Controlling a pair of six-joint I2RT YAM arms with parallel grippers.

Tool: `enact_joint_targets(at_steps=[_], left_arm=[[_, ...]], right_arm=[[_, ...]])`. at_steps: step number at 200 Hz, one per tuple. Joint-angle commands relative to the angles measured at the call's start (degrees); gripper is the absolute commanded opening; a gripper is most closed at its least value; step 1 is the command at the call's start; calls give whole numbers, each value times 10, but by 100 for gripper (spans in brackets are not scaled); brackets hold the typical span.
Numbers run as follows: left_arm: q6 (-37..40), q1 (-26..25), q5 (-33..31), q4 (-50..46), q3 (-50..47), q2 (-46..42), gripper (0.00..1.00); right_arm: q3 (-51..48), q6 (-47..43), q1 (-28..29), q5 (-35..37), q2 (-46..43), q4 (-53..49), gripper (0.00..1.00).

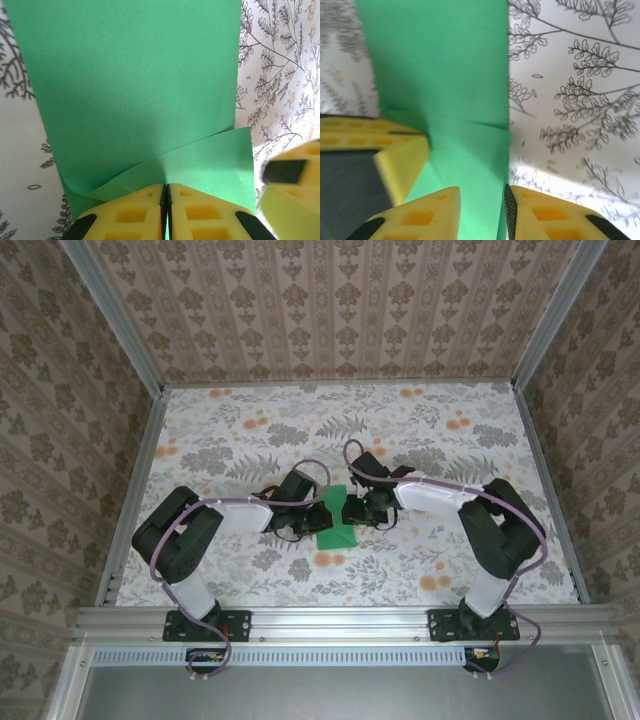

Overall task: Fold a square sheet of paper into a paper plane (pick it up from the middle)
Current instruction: Fold the triangle a second time at the center of the table.

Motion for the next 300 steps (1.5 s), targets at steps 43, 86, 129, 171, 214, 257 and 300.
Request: enact_joint_targets(at_steps=[43,86,129,171,214,257,300], left_arm=[[4,-3,-21,-53,-26,16,13],[4,-4,-16,-46,-28,-5,14],[15,-5,-2,-44,-10,-44,16],[16,-6,4,-44,-9,-70,17],[18,-6,7,-46,-5,-60,17],[16,-6,7,-44,-3,-51,17],[17,-6,7,-44,-4,-52,17]], right_arm=[[3,-20,10,-27,-53,-30,27],[-4,-17,11,-17,-36,-25,26],[-4,-20,8,11,-15,-29,30],[6,-29,6,-16,15,-13,31],[4,-38,6,-40,17,1,31],[0,-51,6,-52,20,13,28],[15,-61,3,-51,46,12,17]])
